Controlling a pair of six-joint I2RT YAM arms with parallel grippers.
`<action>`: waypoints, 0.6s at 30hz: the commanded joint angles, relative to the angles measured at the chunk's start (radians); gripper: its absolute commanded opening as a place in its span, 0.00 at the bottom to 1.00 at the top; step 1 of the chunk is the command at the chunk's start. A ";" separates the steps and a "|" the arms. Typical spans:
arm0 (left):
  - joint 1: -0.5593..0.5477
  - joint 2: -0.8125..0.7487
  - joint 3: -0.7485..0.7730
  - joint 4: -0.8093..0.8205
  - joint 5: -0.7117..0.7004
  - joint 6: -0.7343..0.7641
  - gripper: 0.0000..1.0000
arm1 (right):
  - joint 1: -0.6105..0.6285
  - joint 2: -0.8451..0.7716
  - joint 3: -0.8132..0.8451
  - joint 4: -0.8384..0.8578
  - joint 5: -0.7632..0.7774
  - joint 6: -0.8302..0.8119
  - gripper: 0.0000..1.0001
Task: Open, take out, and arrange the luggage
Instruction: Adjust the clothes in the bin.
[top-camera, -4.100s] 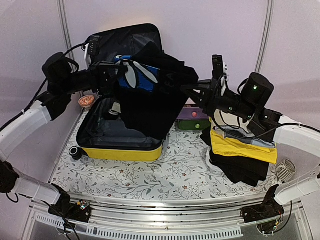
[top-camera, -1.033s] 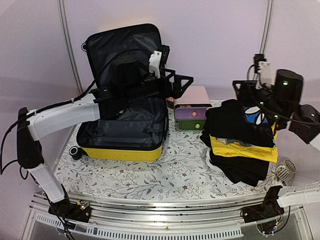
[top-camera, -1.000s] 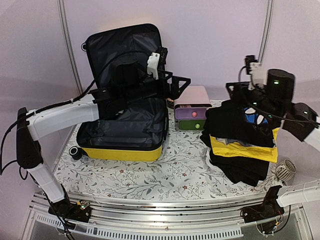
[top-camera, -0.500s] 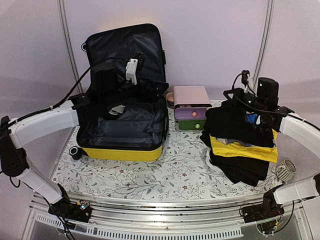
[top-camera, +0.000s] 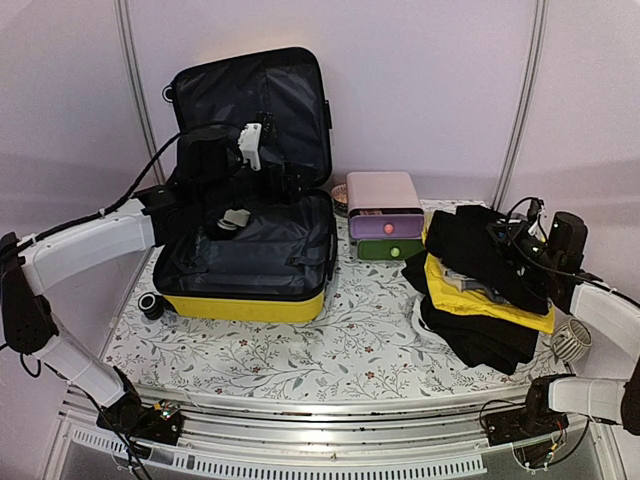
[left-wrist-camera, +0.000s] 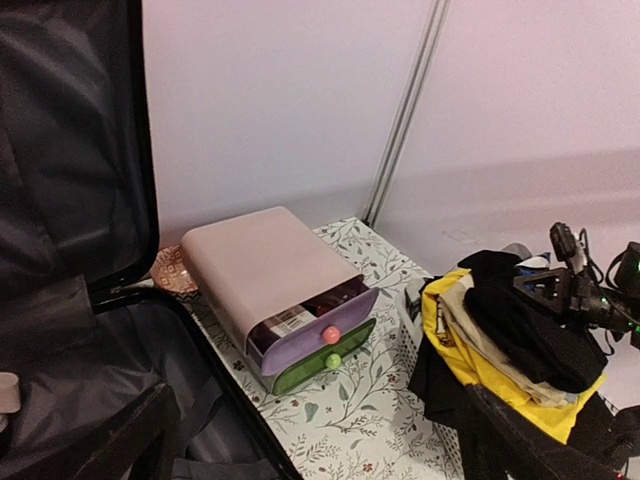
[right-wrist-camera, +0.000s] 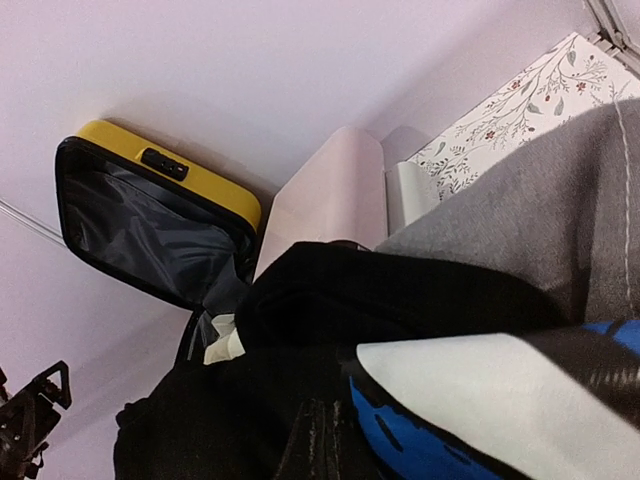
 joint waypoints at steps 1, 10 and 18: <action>0.048 -0.022 -0.033 -0.042 -0.012 -0.026 0.98 | -0.013 -0.015 0.133 -0.192 -0.033 -0.107 0.01; 0.175 -0.035 -0.050 -0.156 -0.022 -0.097 0.98 | 0.102 0.098 0.475 -0.329 -0.349 -0.282 0.01; 0.287 -0.032 -0.075 -0.229 0.023 -0.116 0.98 | 0.122 0.193 0.278 -0.266 -0.252 -0.245 0.01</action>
